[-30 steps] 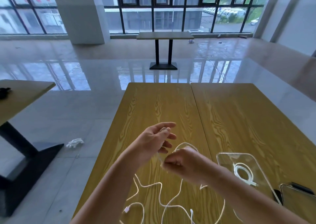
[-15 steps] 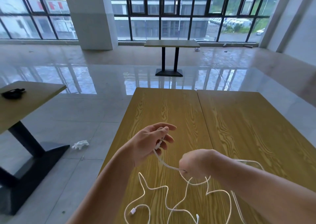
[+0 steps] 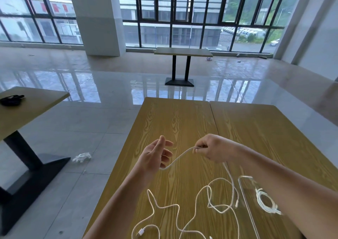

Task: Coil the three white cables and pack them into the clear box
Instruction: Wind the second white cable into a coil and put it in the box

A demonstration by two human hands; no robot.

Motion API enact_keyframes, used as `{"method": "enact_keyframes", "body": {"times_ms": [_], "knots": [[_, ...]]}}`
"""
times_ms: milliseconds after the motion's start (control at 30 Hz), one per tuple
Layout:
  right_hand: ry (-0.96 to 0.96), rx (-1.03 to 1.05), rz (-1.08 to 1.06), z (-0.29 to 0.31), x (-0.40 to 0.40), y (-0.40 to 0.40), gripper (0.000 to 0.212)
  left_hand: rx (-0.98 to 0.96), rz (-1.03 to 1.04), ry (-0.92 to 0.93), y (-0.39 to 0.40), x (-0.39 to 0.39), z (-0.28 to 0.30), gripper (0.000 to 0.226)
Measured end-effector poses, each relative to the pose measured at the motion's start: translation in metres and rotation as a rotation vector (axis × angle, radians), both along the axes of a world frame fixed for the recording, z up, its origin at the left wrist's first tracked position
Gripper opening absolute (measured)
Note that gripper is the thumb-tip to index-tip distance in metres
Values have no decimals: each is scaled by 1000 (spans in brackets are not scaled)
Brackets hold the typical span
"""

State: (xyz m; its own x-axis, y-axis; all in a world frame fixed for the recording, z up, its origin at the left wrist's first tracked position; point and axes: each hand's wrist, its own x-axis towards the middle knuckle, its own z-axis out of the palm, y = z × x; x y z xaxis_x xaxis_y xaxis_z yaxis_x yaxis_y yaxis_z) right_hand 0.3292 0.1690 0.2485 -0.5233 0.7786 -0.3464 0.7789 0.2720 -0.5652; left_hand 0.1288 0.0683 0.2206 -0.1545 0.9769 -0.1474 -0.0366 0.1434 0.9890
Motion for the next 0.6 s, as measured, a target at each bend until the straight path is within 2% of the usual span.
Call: {"method": "enact_keyframes", "body": {"times_ms": [200, 467, 600], "knots": [[400, -61, -126, 18, -2, -17, 28, 7, 78, 9, 12, 3, -11, 41], [674, -45, -209, 19, -10, -42, 28, -46, 54, -202, 15, 19, -8, 38], [755, -85, -206, 8, -11, -52, 38, -20, 63, -255, 14, 27, -8, 36]]}}
